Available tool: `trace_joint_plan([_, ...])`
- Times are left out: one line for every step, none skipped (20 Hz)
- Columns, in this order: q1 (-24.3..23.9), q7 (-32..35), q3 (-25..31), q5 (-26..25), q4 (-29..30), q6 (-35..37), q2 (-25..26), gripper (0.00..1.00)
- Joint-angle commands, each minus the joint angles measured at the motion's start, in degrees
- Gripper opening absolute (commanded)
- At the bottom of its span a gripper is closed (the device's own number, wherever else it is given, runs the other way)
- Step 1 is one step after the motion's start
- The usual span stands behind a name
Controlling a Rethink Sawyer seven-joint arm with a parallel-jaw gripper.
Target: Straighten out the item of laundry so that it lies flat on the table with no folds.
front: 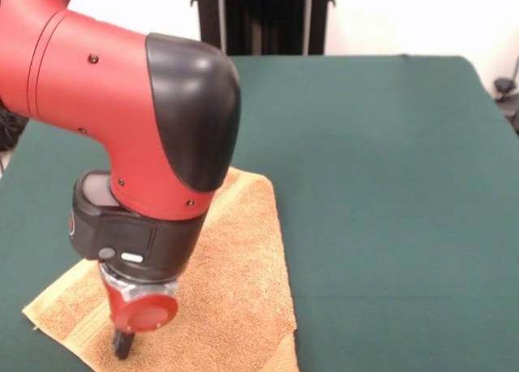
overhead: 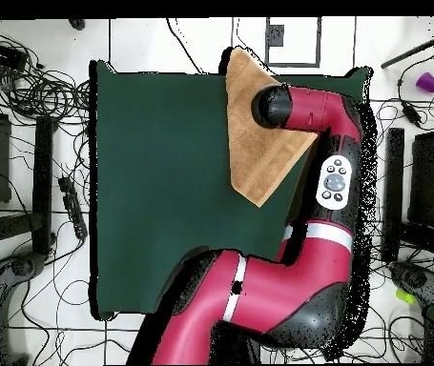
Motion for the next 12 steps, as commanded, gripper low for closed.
trace_joint_plan([2.9,8.2,1.5,0.0,18.2,16.9,-4.4,0.00])
trace_joint_plan([3.1,9.3,0.9,-0.2,18.7,17.7,-5.0,0.00])
trace_joint_plan([3.6,10.4,0.0,-0.6,19.3,18.2,-5.6,0.00])
trace_joint_plan([4.0,11.6,-1.0,-1.1,19.5,19.3,-5.9,0.00])
trace_joint_plan([4.3,13.0,-1.9,-1.3,19.6,20.6,-6.1,0.00])
trace_joint_plan([4.6,15.0,-2.8,-1.5,19.6,21.4,-6.2,0.00])
trace_joint_plan([4.8,17.1,-3.6,-1.3,19.9,22.6,-6.2,0.00])
trace_joint_plan([4.9,18.8,-3.9,-1.1,20.6,22.8,-6.5,0.00])
trace_joint_plan([5.0,21.5,-4.5,-0.7,20.7,23.2,-6.2,0.00])
trace_joint_plan([5.0,23.6,-4.8,-0.3,20.9,23.0,-5.9,0.00])
trace_joint_plan([5.1,25.6,-5.0,0.1,21.1,22.9,-5.5,0.00])
trace_joint_plan([5.0,28.0,-5.1,0.7,21.9,22.6,-5.6,0.00])
